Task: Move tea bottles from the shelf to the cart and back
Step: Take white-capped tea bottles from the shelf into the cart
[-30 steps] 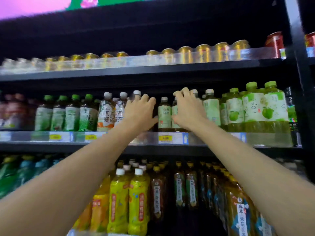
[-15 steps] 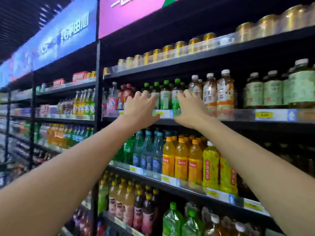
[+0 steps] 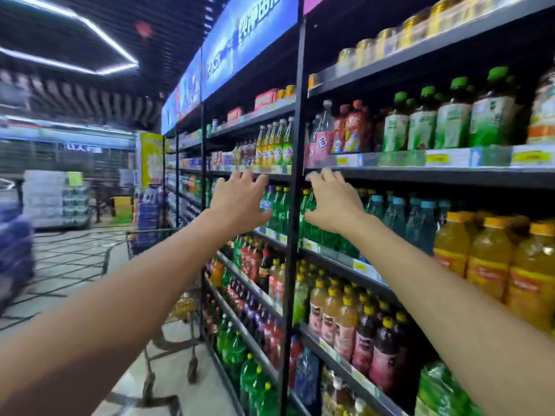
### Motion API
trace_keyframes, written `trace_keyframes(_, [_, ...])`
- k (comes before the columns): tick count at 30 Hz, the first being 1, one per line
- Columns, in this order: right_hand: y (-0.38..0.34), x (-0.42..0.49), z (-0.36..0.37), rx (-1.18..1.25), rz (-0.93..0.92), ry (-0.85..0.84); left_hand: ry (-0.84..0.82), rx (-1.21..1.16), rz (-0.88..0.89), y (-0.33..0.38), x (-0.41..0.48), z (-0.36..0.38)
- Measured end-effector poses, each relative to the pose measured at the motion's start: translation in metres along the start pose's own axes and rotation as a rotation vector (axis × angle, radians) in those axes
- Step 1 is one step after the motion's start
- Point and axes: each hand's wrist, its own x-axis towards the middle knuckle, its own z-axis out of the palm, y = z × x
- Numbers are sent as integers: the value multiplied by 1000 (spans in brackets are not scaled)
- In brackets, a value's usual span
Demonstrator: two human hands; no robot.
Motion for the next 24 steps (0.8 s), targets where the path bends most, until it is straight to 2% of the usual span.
trace_keyframes(14, [-99,110,165,176,-225,-124,-189,130,-202,-107,13,129])
trace_keyframes(24, [-168,160,276,241,-325,-276,-314,173,-319,-184,-10,223])
